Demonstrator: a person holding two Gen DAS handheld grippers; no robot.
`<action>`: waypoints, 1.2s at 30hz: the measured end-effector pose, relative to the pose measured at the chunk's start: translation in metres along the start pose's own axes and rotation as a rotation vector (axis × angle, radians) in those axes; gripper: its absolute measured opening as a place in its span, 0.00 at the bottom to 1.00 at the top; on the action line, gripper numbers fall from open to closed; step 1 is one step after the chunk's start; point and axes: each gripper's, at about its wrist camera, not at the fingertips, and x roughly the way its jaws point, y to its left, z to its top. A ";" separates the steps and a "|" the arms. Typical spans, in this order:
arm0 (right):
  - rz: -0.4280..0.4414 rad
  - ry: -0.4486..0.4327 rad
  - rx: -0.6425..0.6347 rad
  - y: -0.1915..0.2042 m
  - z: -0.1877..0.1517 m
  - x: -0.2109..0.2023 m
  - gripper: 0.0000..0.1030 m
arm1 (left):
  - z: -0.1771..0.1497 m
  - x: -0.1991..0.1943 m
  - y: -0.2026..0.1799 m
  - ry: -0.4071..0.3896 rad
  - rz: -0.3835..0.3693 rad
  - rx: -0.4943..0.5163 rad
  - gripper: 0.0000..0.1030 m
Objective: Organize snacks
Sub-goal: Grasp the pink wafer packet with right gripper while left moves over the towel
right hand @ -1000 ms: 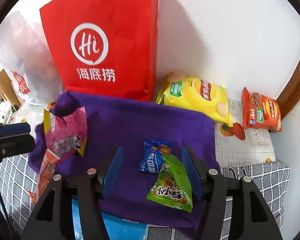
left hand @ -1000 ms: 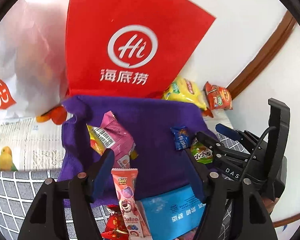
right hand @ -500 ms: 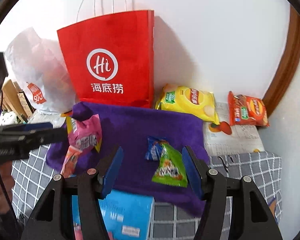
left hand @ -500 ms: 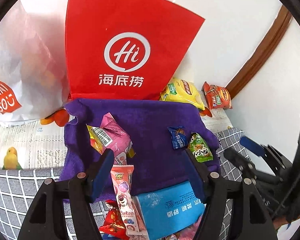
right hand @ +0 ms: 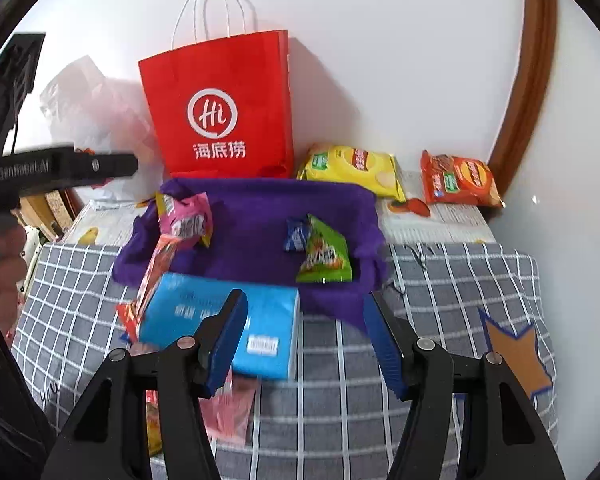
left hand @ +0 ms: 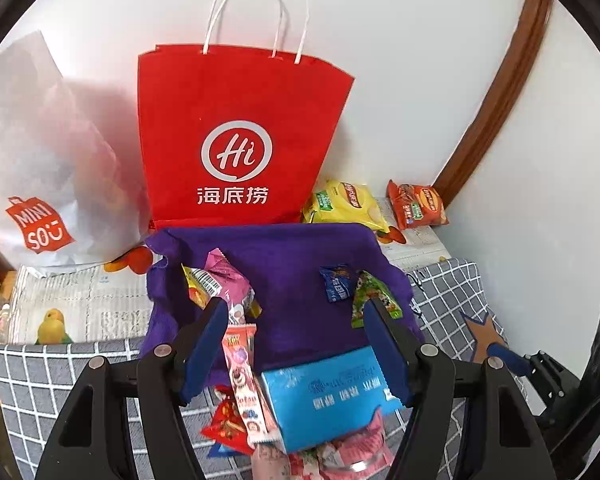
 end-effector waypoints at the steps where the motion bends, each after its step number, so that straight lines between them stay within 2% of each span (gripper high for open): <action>1: 0.008 0.004 -0.003 0.002 -0.004 -0.002 0.59 | -0.003 -0.004 -0.002 0.000 0.010 0.008 0.66; 5: 0.057 0.027 -0.004 0.014 -0.024 0.000 0.59 | -0.022 -0.022 0.002 0.001 0.049 0.015 0.66; 11: 0.150 0.088 -0.046 0.042 -0.056 0.016 0.61 | -0.063 -0.038 0.028 0.029 0.103 -0.031 0.66; 17: 0.159 0.105 -0.082 0.065 -0.072 0.036 0.70 | -0.097 -0.036 0.050 0.067 0.126 -0.084 0.66; 26: 0.194 0.178 -0.020 0.075 -0.078 0.078 0.71 | -0.130 -0.029 0.066 0.106 0.127 -0.130 0.66; 29: 0.219 0.158 0.005 0.074 -0.080 0.080 0.68 | -0.135 -0.023 0.068 0.120 0.115 -0.152 0.66; 31: 0.245 0.149 0.011 0.071 -0.081 0.078 0.62 | -0.135 -0.016 0.067 0.123 0.096 -0.161 0.65; 36: 0.269 0.114 -0.001 0.059 -0.084 0.062 0.60 | -0.127 0.005 0.056 0.129 0.042 -0.176 0.64</action>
